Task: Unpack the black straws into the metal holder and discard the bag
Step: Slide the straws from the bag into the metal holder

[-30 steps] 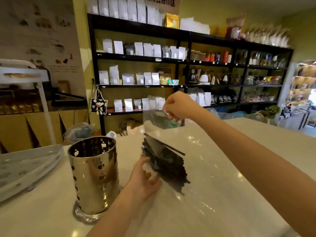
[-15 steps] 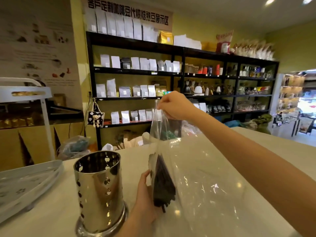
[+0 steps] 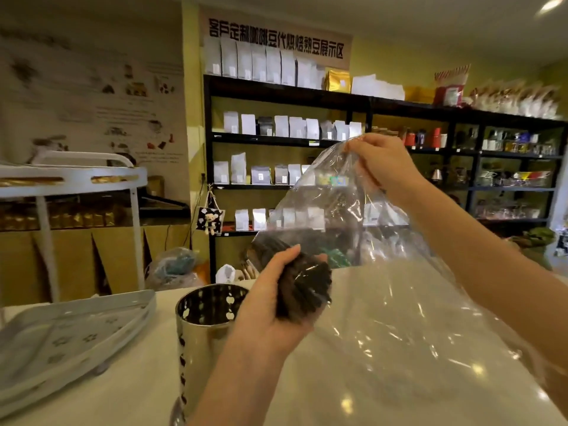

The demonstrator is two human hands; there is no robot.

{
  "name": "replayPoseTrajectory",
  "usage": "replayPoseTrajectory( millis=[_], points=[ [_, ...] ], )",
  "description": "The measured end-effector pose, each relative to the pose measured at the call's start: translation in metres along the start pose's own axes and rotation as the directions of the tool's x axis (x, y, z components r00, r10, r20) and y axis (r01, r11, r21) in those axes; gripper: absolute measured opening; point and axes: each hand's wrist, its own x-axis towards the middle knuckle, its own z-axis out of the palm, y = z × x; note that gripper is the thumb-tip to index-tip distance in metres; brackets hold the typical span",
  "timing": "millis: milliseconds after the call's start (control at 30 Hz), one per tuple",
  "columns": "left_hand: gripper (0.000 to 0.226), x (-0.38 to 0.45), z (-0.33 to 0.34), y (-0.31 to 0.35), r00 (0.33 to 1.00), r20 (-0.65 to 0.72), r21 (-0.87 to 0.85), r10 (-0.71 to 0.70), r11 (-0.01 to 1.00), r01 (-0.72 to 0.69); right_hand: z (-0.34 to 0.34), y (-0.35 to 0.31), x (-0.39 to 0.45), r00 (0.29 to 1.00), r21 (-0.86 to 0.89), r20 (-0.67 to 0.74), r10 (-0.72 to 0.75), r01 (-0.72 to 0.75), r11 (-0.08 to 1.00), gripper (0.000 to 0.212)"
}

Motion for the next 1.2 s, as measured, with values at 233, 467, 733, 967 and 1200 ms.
replayPoseTrajectory(
  millis=[233,467,733,967,1200],
  points=[
    [0.023,0.003,-0.002,0.074,0.956,-0.254,0.248,0.147,0.965,-0.083,0.039,-0.003,0.029,0.987,0.200,0.117,0.113,-0.135,0.970,0.024],
    [0.043,0.035,-0.018,0.143,0.883,-0.360,0.612,0.300,0.790,-0.019,0.073,0.017,0.053,0.981,0.276,0.126,0.147,-0.177,0.945,0.028],
    [0.031,0.076,-0.035,0.189,0.840,-0.329,0.791,0.431,0.612,-0.005,0.116,0.035,0.066,0.989,0.292,0.058,0.138,-0.149,0.945,0.027],
    [0.054,0.099,-0.025,0.196,0.845,-0.188,0.885,0.501,0.459,-0.075,0.117,0.030,0.066,0.994,0.431,-0.043,0.099,-0.071,0.899,0.024],
    [0.064,0.101,-0.026,0.182,0.785,-0.024,0.891,0.619,0.369,-0.264,0.109,0.020,0.045,0.998,0.540,-0.064,0.006,0.029,0.841,0.027]
  ],
)
